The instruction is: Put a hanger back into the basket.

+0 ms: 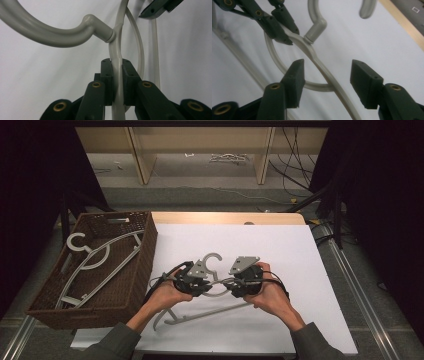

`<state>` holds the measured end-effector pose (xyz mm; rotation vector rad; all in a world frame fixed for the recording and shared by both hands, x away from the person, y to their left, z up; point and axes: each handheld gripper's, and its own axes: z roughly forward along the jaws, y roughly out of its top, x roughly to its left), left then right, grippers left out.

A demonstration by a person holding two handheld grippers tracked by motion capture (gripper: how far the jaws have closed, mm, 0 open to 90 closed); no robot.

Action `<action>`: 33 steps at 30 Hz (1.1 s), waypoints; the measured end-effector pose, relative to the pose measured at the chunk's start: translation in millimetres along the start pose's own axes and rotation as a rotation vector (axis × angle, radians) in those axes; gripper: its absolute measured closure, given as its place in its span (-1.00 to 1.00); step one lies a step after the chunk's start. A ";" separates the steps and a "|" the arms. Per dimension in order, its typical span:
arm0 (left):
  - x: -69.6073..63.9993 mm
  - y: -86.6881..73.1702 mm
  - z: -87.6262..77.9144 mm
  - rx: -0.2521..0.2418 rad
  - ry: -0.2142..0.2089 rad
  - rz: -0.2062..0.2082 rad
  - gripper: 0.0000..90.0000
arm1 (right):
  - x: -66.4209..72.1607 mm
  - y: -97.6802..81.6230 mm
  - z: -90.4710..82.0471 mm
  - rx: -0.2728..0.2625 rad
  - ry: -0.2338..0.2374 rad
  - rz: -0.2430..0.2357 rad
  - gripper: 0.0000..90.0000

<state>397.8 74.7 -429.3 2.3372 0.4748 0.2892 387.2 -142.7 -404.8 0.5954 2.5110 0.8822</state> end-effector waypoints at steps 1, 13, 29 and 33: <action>1.1 0.4 -2.3 -0.002 0.000 0.002 0.82 | -0.6 0.1 -1.6 -0.013 -0.016 0.014 -0.08; 11.0 4.5 -31.9 -0.031 0.108 -0.050 0.82 | -4.1 -12.2 -24.0 -0.188 -0.086 0.167 -0.26; 25.9 35.5 -74.9 -0.085 0.203 -0.052 0.82 | 13.6 -53.8 -38.4 -0.279 -0.124 0.260 -0.27; 32.5 45.0 -92.2 -0.116 0.232 -0.058 0.82 | 15.7 -59.5 -39.8 -0.274 -0.129 0.267 -0.29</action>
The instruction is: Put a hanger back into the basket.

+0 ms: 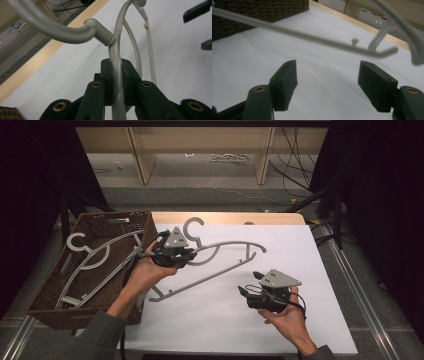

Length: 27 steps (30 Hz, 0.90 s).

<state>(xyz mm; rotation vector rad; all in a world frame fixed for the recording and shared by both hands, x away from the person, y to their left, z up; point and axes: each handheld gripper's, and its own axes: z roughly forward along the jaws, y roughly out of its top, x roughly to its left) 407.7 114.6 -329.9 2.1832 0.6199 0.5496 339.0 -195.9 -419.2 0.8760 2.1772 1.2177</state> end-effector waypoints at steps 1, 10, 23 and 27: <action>3.8 2.5 -4.5 -0.005 0.011 0.005 0.81 | 0.5 -0.8 0.1 -0.002 0.000 -0.003 -0.31; 43.8 -1.1 -52.5 -0.017 0.130 -0.010 0.81 | 5.4 -5.6 -0.4 0.017 0.009 -0.004 -0.31; 95.5 -46.5 -102.0 -0.025 0.292 -0.098 0.81 | 6.7 -10.2 -5.1 0.013 0.003 -0.004 -0.36; 113.8 -62.9 -112.6 -0.015 0.361 -0.159 0.81 | 7.3 -10.6 -7.9 0.017 0.005 -0.003 -0.36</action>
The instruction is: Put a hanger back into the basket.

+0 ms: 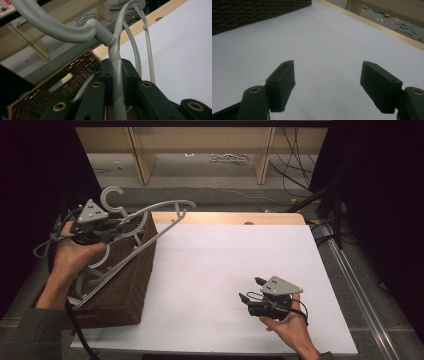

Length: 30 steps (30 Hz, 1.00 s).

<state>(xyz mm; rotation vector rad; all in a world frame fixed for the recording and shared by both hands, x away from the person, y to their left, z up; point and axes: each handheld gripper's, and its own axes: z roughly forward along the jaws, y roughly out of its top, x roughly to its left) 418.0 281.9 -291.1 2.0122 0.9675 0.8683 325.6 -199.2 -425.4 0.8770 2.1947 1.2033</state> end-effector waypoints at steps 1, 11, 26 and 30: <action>4.5 -2.8 -1.0 0.000 0.014 -0.006 0.81 | -0.6 -0.7 -0.3 0.000 0.000 0.000 -0.36; 38.0 -34.1 -3.3 -0.009 0.076 -0.068 0.81 | -2.1 -3.9 0.4 0.011 0.002 0.008 -0.36; 65.9 -78.5 -5.4 -0.023 0.133 -0.122 0.81 | -2.1 -5.3 1.9 0.013 0.002 0.017 -0.36; 69.0 -87.4 -5.8 -0.015 0.142 -0.126 0.81 | -1.7 -5.5 2.0 0.012 0.003 0.013 -0.36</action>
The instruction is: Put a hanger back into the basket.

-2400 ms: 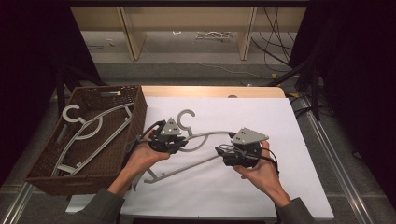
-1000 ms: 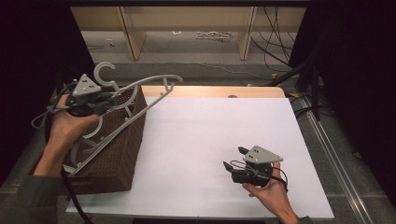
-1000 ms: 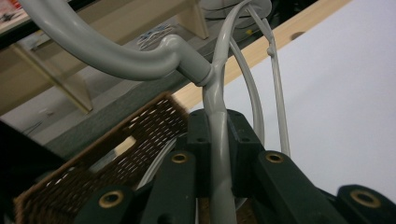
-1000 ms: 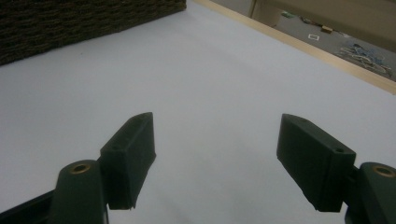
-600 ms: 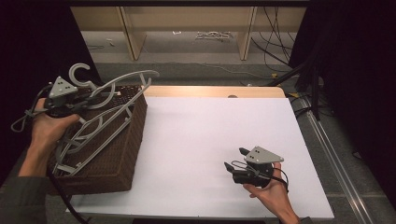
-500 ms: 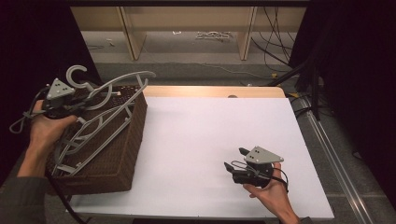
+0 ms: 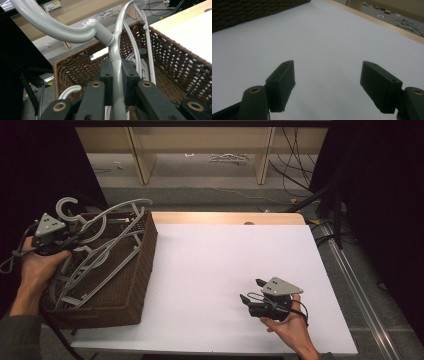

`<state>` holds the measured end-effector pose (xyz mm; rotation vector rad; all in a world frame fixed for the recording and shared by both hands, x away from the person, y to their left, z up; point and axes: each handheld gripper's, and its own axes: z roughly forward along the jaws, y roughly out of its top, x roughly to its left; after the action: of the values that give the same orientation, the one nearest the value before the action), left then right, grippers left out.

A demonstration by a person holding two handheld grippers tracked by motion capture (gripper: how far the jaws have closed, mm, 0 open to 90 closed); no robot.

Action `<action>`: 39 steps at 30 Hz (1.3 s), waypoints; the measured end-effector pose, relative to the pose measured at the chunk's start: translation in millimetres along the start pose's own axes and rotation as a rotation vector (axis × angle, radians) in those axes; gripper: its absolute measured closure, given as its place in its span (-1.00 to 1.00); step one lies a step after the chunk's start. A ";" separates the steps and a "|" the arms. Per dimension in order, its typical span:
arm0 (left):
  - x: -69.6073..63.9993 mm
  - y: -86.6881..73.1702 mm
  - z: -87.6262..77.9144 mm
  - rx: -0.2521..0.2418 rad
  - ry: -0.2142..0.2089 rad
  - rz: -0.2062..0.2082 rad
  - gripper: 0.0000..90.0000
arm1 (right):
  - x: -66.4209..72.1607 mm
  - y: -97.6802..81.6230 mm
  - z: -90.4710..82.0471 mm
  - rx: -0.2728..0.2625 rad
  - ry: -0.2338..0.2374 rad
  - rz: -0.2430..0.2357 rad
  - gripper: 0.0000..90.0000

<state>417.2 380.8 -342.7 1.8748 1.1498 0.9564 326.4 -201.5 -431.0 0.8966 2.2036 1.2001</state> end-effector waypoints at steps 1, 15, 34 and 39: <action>1.0 -3.0 0.4 -0.002 0.000 -0.006 0.81 | 0.1 0.0 -0.1 0.000 0.000 0.000 -0.36; 8.3 -40.2 0.4 0.016 -0.031 -0.048 0.81 | 2.1 -3.3 -3.1 -0.004 0.003 0.014 -0.39; -4.8 -59.0 19.6 0.185 -0.119 0.035 0.79 | 0.7 -5.1 -2.5 0.007 0.001 0.014 -0.39; -2.5 -63.2 27.3 0.228 -0.100 0.021 0.79 | 1.9 -4.7 -2.0 0.010 0.008 0.011 -0.39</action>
<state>415.9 394.4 -410.2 2.0939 1.2220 0.7592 322.4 -203.1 -434.2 0.9105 2.2155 1.1999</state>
